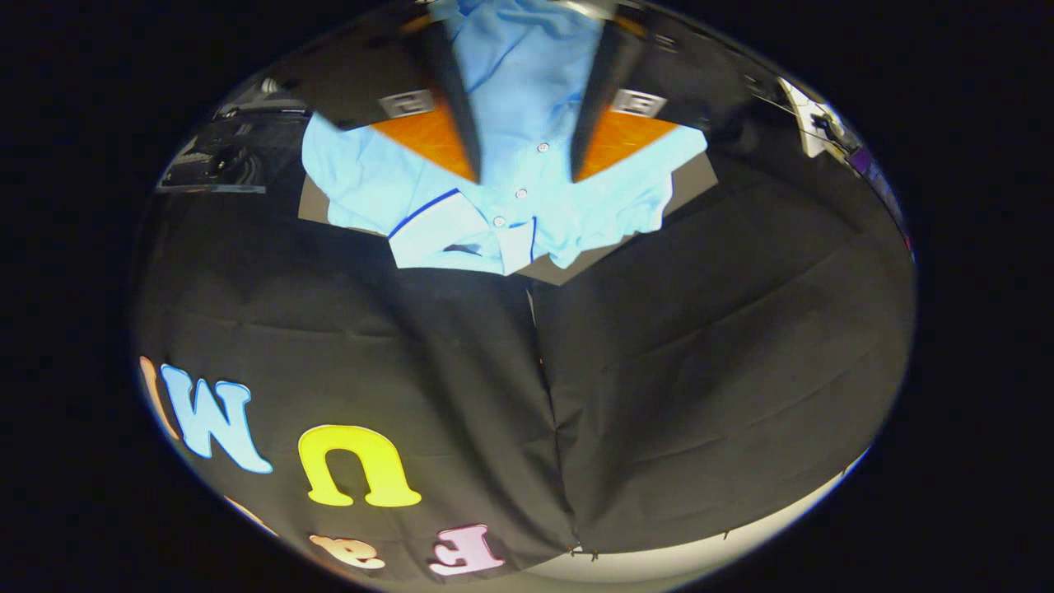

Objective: Put the clothes into the washing machine and then close the washing machine lid.

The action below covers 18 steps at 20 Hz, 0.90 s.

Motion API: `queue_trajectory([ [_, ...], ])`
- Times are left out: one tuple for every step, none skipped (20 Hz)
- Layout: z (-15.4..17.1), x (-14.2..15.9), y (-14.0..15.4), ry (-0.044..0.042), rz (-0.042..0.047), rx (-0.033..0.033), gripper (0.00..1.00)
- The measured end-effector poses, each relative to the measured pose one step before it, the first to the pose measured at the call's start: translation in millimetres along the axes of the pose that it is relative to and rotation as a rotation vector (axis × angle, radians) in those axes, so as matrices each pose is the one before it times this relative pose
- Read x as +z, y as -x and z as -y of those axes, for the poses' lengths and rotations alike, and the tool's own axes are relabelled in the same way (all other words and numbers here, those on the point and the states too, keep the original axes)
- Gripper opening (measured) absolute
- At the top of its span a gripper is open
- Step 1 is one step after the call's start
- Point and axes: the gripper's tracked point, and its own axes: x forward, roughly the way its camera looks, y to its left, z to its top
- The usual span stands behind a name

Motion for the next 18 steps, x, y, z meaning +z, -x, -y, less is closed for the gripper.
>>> queue_trajectory([
  [-1.00, -16.54, -1.00, 0.02105, -0.01273, -0.01082, 0.98],
  [-3.84, -7.98, -9.42, 0.00690, -0.02136, 0.00757, 0.98],
  [-4.20, -9.10, -6.05, 0.01010, -0.02656, -0.00355, 0.98],
  [0.36, -4.81, -3.75, 0.01691, -0.01788, -0.01748, 0.98],
  [0.61, -5.26, -5.55, 0.01538, -0.01902, -0.01097, 0.98],
  [-0.55, -2.88, -3.17, 0.00239, -0.01150, -0.00236, 0.98],
  [-1.70, 0.74, -2.77, -0.00523, 0.00666, 0.00271, 0.98],
  [-1.47, 0.69, 0.96, -0.01262, -0.00856, 0.00762, 0.89],
  [2.59, -0.11, -0.55, -0.01139, -0.00433, -0.00297, 0.62],
  [0.53, 2.00, 1.51, -0.01135, -0.00449, 0.00242, 0.36],
  [0.49, -0.36, -0.14, 0.00201, -0.00344, 0.00631, 0.16],
  [4.05, 5.68, -1.27, -0.01178, 0.03526, -0.02224, 0.16],
  [0.21, 4.09, 6.75, 0.00731, 0.03103, -0.00531, 0.02],
  [-0.18, 6.39, 2.42, 0.01203, 0.03443, -0.00913, 0.01],
  [2.00, 9.70, 12.71, 0.00772, 0.04083, -0.01623, 0.01],
  [0.68, 4.85, 1.07, 0.01294, 0.01898, -0.01191, 0.01],
  [0.72, 9.91, 4.23, 0.00812, 0.01737, -0.00371, 0.01],
  [2.38, 6.55, 4.65, 0.00376, 0.01820, -0.00813, 0.01],
])
